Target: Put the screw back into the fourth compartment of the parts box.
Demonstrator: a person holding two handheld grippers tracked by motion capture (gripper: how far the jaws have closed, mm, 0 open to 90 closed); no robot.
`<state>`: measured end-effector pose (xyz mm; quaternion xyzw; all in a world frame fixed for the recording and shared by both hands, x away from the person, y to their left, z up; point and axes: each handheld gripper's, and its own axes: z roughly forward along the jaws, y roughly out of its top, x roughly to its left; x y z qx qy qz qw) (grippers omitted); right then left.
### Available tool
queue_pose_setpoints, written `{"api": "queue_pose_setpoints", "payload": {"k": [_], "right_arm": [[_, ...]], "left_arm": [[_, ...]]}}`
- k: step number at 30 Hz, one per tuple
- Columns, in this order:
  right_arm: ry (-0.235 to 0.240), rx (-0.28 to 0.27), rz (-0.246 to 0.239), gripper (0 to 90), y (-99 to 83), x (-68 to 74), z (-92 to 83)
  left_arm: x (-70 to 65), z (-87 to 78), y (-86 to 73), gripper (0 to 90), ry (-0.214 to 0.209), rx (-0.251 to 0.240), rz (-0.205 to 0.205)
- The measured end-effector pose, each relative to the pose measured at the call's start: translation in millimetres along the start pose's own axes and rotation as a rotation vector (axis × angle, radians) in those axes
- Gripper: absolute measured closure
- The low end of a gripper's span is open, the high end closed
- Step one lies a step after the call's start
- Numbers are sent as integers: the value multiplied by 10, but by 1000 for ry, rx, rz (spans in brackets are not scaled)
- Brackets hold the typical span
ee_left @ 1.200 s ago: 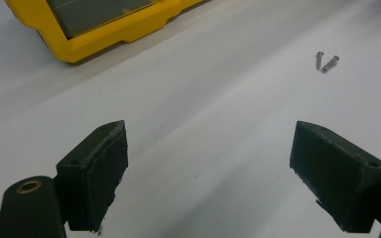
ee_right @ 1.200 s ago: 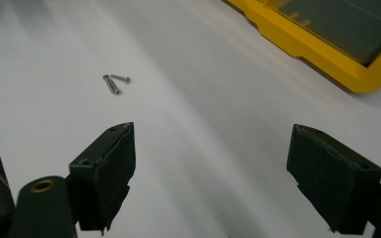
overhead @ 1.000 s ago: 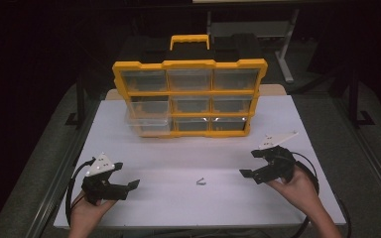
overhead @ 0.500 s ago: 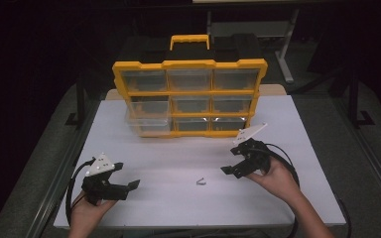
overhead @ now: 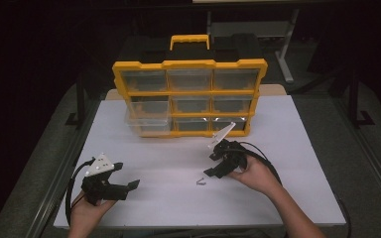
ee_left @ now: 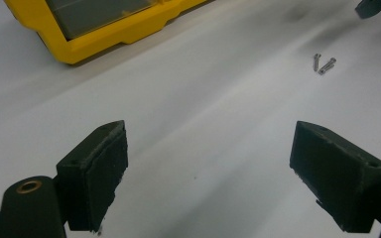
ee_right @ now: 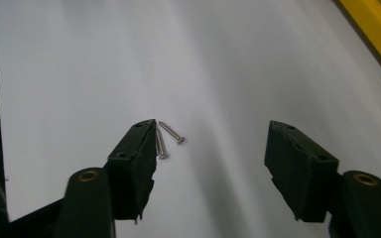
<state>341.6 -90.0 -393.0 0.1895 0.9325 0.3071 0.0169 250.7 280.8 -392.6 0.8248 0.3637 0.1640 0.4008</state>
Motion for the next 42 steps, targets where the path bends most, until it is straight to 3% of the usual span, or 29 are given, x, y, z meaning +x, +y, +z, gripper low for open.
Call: {"api": "queue_pose_setpoints", "payload": {"k": [22, 27, 37, 42], "right_arm": [[89, 132, -112, 598, 141, 35, 435], [90, 139, -156, 665, 177, 68, 484], [88, 177, -186, 766, 174, 87, 534], [64, 184, -218, 823, 176, 109, 545]], "left_arm": [[11, 4, -6, 146, 5, 6, 2], [12, 6, -9, 146, 5, 3, -4], [22, -2, -9, 146, 6, 11, 3], [27, 1, -12, 146, 10, 11, -1]]}}
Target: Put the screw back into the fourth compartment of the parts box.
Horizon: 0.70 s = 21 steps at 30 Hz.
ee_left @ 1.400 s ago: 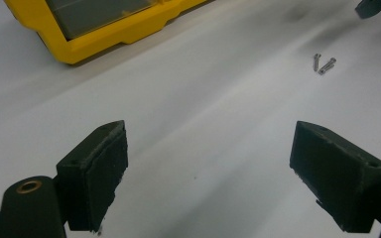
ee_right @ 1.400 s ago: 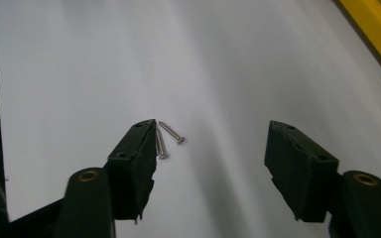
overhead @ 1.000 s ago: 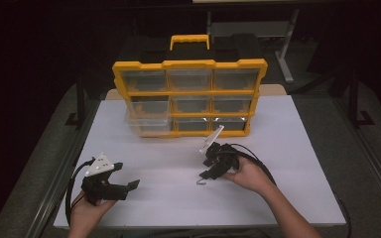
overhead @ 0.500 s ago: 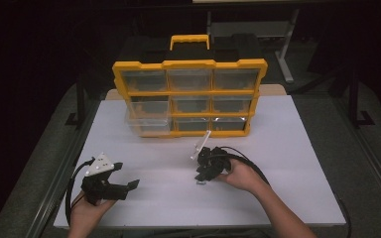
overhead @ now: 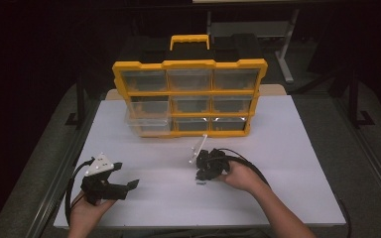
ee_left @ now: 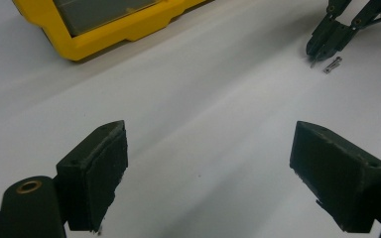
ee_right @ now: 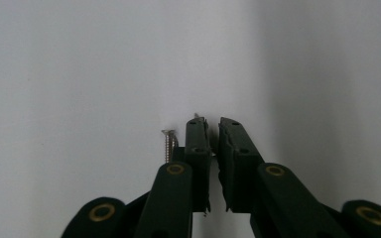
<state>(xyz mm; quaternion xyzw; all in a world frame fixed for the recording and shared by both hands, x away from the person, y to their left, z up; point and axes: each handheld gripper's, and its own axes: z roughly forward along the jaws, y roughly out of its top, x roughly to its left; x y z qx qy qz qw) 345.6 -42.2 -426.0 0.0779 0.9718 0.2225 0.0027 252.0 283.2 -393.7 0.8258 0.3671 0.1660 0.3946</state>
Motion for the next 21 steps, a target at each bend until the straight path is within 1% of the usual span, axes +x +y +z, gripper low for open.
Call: {"api": "queue_pose_setpoints", "payload": {"k": [2, 3, 10, 11, 13, 21], "right_arm": [[-2, 3, 1, 833, 1, -5, 1], [10, 0, 15, 836, 0, -20, 4], [25, -4, 41, 847, -12, -43, 0], [29, -8, 40, 847, -14, -49, 1], [38, -12, 52, 848, -21, -63, 0], [39, -19, 72, 849, -46, -88, -35]], "left_arm": [[4, -2, -1, 146, 0, -2, -3], [6, -4, -1, 146, 0, -3, -2], [2, -3, -2, 146, 0, -13, -9], [9, -9, -2, 146, 1, -5, -1], [12, -12, -3, 146, 1, -3, 0], [11, -13, -3, 146, 3, -9, -6]]}}
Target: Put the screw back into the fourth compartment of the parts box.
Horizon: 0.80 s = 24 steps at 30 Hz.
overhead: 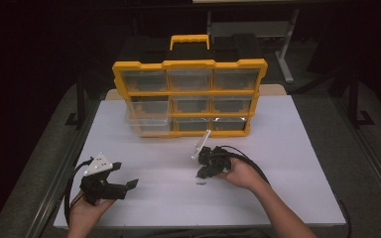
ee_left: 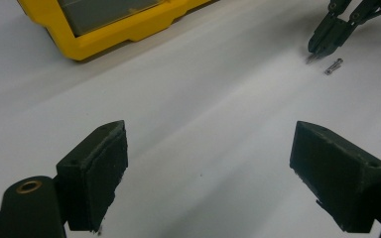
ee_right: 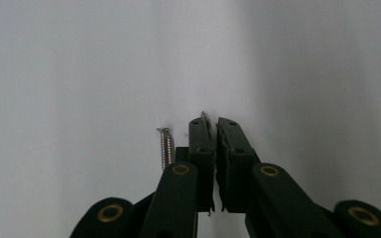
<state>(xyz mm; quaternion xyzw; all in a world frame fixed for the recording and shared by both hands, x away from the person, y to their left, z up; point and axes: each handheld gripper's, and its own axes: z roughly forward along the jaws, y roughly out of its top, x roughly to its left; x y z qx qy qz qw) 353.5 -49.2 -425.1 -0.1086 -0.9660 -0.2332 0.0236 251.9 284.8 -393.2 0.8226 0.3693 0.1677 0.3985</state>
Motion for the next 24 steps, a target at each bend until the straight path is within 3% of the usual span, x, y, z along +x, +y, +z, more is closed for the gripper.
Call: {"api": "queue_pose_setpoints", "payload": {"k": [8, 24], "right_arm": [[-4, -40, 32, 849, -11, -61, -147], [5, -142, 68, 849, 133, -250, -650]], "left_arm": [[1, -5, 2, 146, 1, 1, 0], [0, -24, 6, 146, 4, -3, -9]]}}
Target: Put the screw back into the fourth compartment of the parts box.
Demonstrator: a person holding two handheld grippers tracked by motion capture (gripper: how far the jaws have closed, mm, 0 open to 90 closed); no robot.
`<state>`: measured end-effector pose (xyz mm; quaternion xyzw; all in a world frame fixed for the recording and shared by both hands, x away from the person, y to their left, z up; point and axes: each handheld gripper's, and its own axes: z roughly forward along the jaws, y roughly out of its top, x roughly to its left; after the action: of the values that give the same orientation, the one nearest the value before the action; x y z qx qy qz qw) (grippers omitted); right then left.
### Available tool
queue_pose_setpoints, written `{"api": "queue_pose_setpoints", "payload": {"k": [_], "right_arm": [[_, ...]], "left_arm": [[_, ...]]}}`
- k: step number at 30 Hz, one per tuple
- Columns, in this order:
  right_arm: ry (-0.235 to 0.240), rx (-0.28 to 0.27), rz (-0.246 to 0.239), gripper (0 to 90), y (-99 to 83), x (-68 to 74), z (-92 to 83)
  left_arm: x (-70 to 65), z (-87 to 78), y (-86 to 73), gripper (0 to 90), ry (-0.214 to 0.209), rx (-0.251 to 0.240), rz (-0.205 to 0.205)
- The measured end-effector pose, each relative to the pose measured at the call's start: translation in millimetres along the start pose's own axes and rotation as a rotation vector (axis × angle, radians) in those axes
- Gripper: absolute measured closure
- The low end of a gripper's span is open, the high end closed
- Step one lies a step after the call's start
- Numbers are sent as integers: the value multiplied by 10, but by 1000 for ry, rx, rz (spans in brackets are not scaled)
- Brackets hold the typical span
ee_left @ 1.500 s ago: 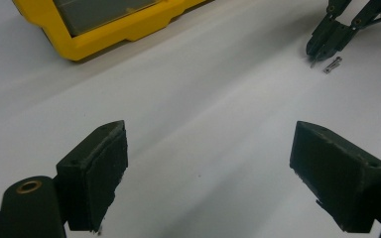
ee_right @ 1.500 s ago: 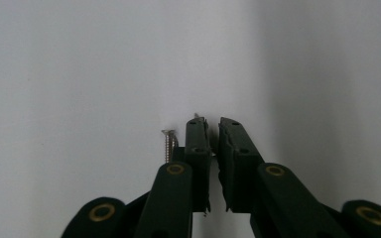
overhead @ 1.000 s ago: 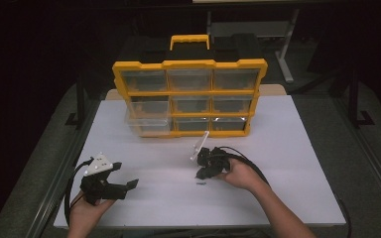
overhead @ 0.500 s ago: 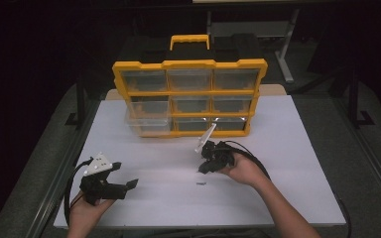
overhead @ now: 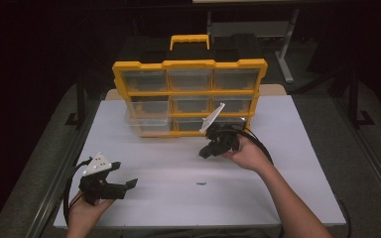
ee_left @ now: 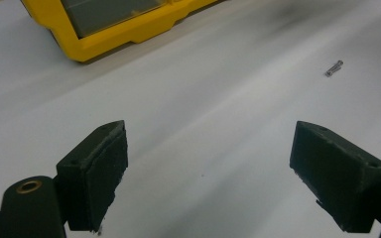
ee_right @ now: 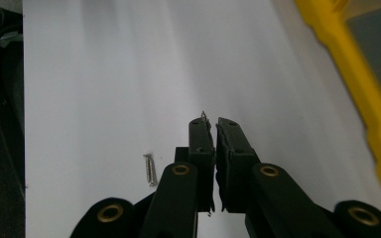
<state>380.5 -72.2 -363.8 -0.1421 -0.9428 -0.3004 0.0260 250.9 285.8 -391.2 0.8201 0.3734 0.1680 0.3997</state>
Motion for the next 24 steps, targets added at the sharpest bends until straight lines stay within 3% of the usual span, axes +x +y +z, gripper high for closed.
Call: {"api": "queue_pose_setpoints", "payload": {"k": [4, 5, 24], "right_arm": [[-13, -11, 10, 849, 99, -14, -142], [-21, -24, -12, 849, 157, -36, -211], [-81, -37, -69, 850, 660, -78, -680]], "left_arm": [[-1, -2, 1, 146, 0, 1, 2], [-1, -2, 2, 146, 0, 1, 2], [3, -19, 4, 146, -2, 7, 7]]}}
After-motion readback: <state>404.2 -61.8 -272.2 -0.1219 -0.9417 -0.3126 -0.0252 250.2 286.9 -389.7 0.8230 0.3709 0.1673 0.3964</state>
